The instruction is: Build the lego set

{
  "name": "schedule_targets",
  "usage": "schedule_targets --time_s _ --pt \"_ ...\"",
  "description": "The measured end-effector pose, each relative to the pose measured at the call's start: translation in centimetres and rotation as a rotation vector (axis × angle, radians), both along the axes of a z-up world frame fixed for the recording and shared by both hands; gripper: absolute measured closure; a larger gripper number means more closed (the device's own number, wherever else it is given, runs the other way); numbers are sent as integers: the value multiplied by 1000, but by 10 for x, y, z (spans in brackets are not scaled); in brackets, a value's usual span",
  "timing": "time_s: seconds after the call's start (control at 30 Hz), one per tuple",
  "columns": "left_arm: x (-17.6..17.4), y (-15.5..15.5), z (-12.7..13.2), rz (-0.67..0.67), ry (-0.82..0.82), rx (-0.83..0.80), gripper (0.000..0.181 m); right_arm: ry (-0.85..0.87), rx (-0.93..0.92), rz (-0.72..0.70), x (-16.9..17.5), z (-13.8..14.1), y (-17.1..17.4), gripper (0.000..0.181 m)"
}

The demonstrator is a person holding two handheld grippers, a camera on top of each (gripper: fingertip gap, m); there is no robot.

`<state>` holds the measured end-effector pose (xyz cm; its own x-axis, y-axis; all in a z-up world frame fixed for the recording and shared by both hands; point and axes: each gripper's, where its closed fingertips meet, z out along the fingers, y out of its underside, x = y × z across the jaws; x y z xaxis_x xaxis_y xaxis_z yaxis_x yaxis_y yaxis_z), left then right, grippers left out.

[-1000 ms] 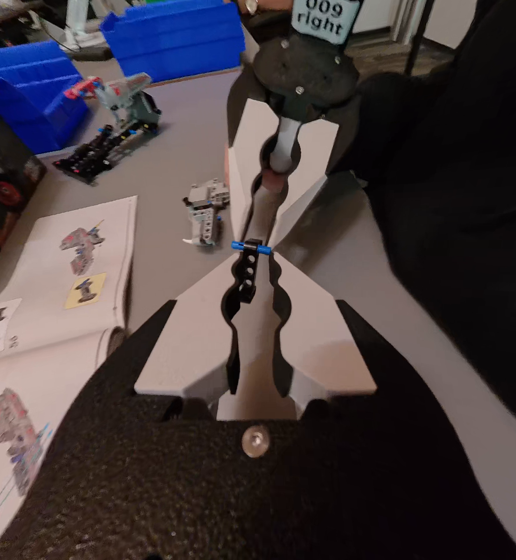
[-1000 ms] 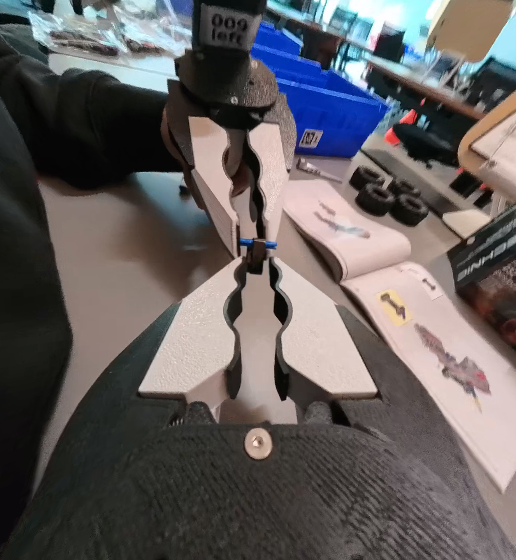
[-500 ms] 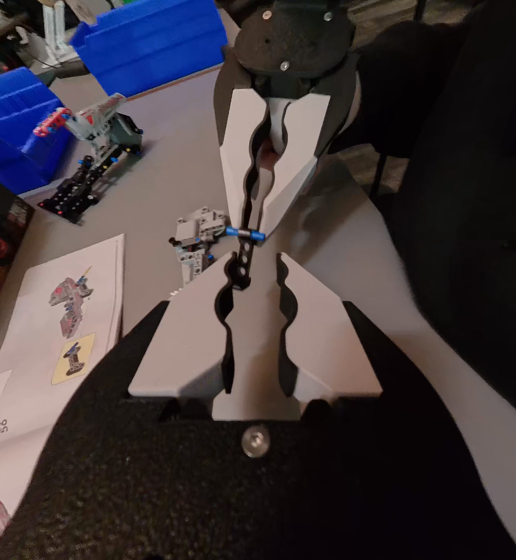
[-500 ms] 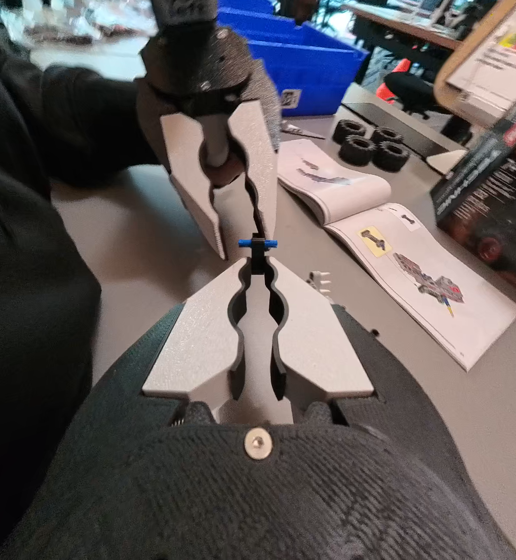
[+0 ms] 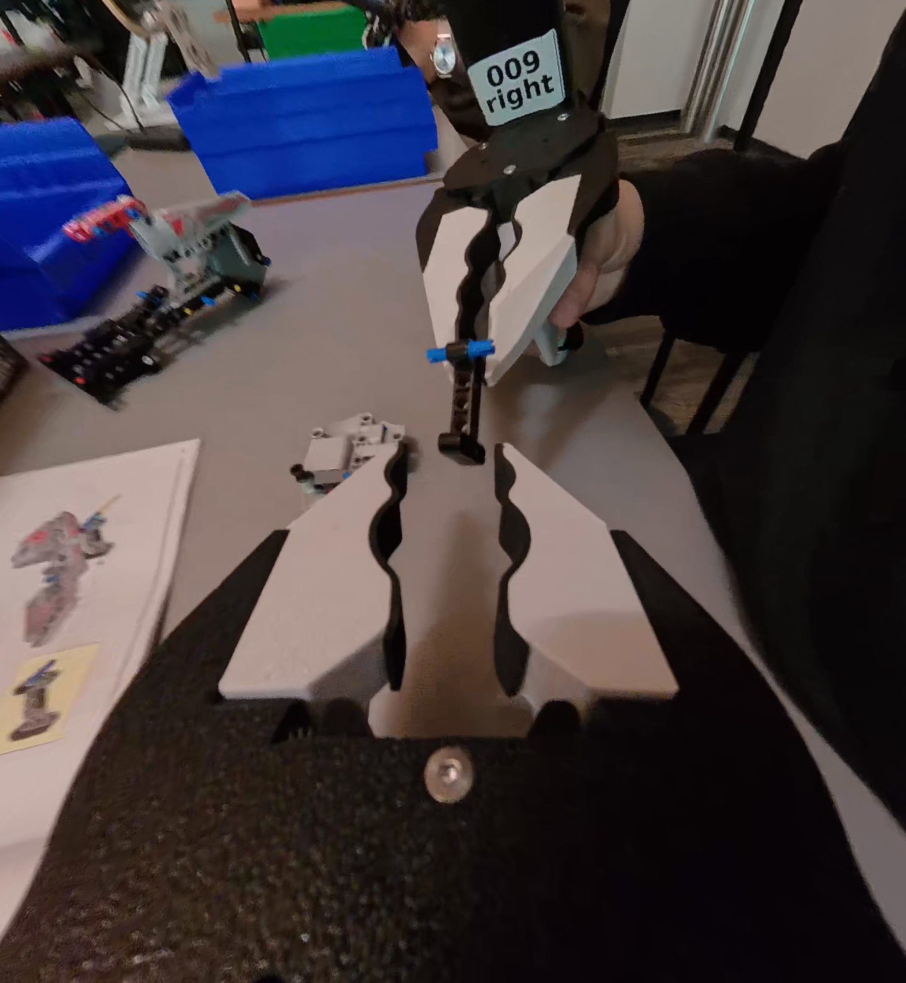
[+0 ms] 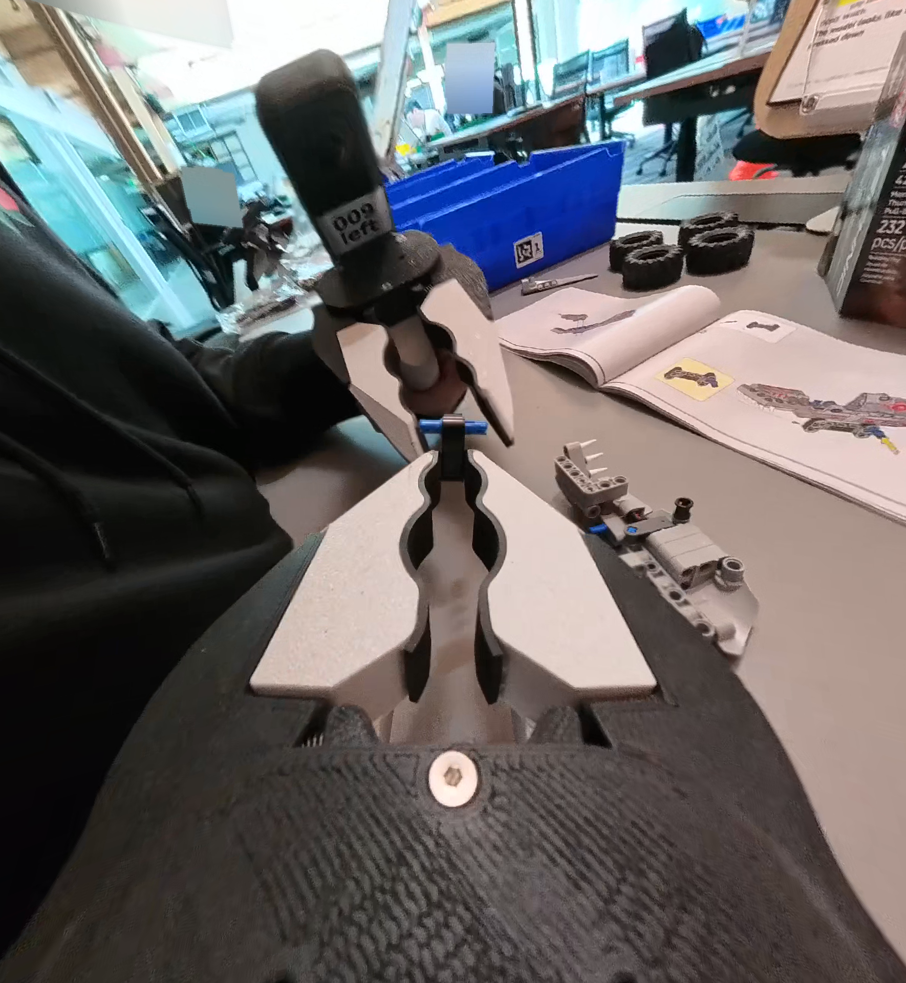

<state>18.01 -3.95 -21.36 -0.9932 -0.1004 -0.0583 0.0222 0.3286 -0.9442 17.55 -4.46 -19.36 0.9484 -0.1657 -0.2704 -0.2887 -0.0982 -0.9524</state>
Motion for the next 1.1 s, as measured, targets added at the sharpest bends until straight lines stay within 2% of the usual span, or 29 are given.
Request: schedule_targets --time_s 0.17,0.4,0.47,0.5,0.53,0.8,0.9,0.97,1.1 --pt "-12 -11 -1 -64 82 -30 169 61 -14 19 -5 -5 -10 175" --pt "-8 -20 -13 -68 234 36 176 136 -113 -25 3 -22 -22 171" --pt "-6 -20 -16 -61 289 49 176 129 -134 -42 6 -24 -24 162" --pt "-6 -21 -17 -65 310 52 176 128 -154 -31 5 -27 -25 172" --pt "-6 -21 -17 -67 322 55 176 132 -180 -25 5 -31 -25 173" --pt "-8 -21 -22 -88 284 90 176 122 -226 15 1 -37 -25 174" --pt "-11 -22 -29 -95 271 142 174 217 -255 41 -4 -46 -27 174" --pt "-11 -21 -31 -95 236 158 166 284 -226 35 -3 -45 -28 174" --pt "3 -12 -15 -40 163 129 159 344 -202 6 2 -46 -31 174"
